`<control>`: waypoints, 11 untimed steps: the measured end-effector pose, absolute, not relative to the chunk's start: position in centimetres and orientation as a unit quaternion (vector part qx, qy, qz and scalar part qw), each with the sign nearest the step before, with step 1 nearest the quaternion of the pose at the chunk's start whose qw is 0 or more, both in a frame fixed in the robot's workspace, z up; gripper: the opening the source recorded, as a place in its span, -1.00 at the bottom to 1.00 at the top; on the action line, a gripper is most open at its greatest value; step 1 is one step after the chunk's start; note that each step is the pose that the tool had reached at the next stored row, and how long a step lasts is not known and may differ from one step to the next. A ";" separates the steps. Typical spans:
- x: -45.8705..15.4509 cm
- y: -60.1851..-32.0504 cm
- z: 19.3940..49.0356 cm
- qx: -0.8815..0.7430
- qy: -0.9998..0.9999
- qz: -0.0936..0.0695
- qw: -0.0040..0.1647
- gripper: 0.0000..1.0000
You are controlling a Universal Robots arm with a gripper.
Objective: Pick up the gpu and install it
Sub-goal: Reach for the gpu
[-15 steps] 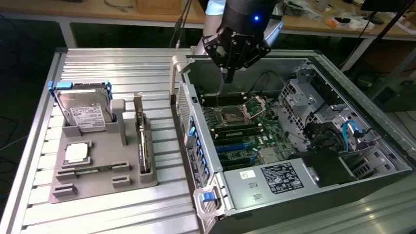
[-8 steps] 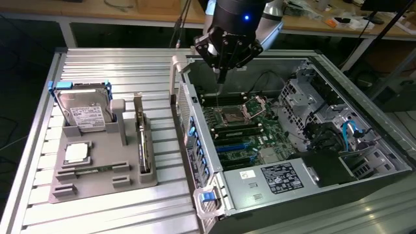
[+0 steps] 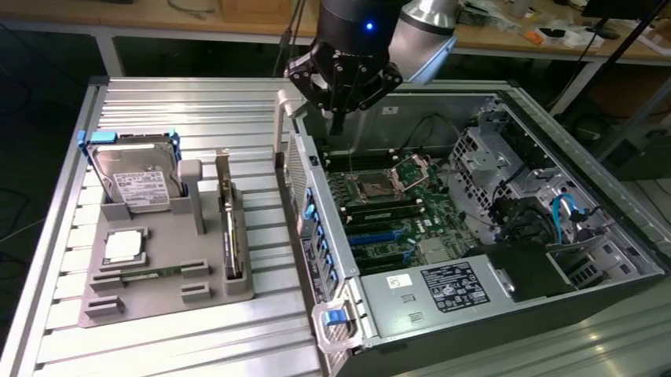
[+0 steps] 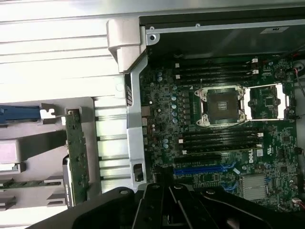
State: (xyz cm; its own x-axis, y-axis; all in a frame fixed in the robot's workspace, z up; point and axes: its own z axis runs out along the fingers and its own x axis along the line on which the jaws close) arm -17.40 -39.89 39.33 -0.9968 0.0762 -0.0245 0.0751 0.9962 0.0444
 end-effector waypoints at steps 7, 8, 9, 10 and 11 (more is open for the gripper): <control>-19.4 -39.9 39.3 0.038 0.999 0.022 0.013 -0.79; -19.7 -39.9 39.3 0.038 0.999 0.022 0.013 -0.79; -20.0 -39.9 39.3 0.038 0.999 0.022 0.013 -0.79; -20.3 -39.9 39.3 0.038 0.999 0.022 0.013 -0.79; -20.9 -39.9 39.3 0.038 0.999 0.022 0.013 -0.79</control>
